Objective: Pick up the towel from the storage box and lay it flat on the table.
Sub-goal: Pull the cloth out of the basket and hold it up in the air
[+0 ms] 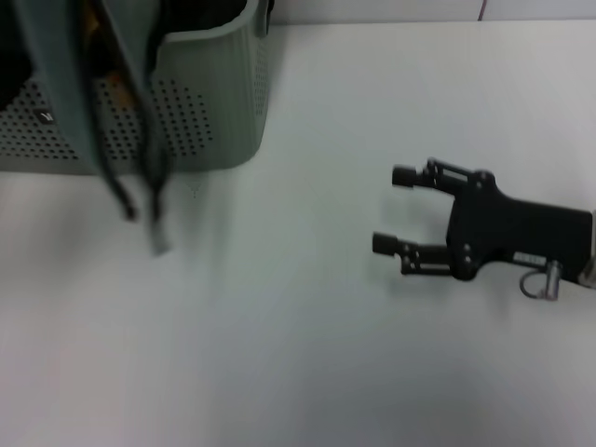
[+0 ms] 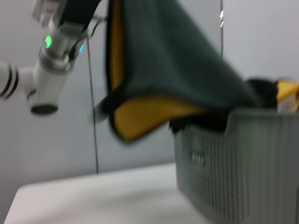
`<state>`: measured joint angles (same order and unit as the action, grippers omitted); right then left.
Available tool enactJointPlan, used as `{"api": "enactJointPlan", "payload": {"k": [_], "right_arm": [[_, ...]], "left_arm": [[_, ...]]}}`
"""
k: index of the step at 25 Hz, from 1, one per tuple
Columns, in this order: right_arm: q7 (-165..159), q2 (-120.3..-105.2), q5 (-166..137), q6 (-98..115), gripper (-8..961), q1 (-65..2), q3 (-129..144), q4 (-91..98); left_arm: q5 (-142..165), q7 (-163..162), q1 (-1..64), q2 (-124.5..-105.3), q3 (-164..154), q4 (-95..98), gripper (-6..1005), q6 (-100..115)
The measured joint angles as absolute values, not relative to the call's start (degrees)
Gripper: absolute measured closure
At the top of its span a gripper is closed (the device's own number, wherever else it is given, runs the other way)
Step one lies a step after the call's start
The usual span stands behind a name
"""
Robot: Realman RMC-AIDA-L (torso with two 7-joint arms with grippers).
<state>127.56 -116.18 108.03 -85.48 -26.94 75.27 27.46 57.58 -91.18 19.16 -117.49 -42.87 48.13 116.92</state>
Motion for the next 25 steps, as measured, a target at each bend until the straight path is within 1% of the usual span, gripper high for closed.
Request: {"api": "enactJointPlan", "payload": {"k": [3,7,9,11,13,16,21,25], "right_arm": [[128.02,-116.19,114.70,-85.66,97,-27.78,79.88,27.59],[129.70,-116.20,122.58,-86.47,98,-29.59,88.09,28.39],[129.97,-116.19,124.95,-87.00,98,-30.15,91.33,29.63],[130.01,-116.18,125.79,-87.13,98,-30.20,93.63,31.71],[130.03,-116.19,126.18,-87.16,98,-30.05,95.64,33.67],[130.07,-116.19,126.93,-87.59,98,-29.65,97.48,35.32],[131.26,-116.19,127.16,-90.06,98,-28.88,97.15,35.31],[132.48,-116.19,127.21,-89.93,98,-27.74,97.08,35.12]], "left_arm": [[53.42,-91.09,17.48,-116.81,-50.92,50.91,986,116.89],[51.94,-90.80,16.43,-117.33,-55.75,51.62,986,116.84],[50.47,-90.30,15.17,-117.23,-59.00,52.96,986,116.85],[49.05,-88.49,13.82,-117.19,-61.06,54.23,986,116.85],[48.94,-85.09,13.04,-117.56,-61.63,53.84,986,116.75],[50.61,-79.01,13.66,-117.69,-61.54,47.86,986,116.56],[53.65,-70.70,16.64,-116.44,-61.54,36.89,986,116.50],[54.76,-66.10,17.90,-116.26,-61.57,33.34,986,116.44]]}}
